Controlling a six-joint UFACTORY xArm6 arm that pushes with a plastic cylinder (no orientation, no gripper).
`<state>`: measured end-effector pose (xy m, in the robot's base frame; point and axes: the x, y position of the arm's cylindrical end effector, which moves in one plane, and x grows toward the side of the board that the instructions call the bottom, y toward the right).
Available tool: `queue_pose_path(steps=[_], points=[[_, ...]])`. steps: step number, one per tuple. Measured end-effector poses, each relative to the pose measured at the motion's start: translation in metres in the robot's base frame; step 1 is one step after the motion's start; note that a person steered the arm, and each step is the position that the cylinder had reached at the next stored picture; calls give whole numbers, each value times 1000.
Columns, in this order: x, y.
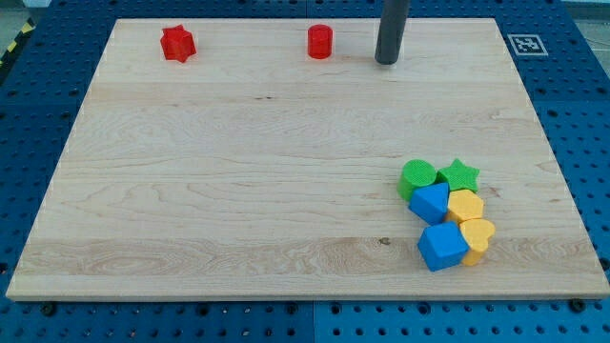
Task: Move the red circle parallel to the right of the red star
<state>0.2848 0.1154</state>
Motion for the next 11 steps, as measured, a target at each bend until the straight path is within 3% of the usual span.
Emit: queue_pose_path(steps=[3,6,8,11], points=[[15,-5],[-24,-46],[12,-84],[0,-96]])
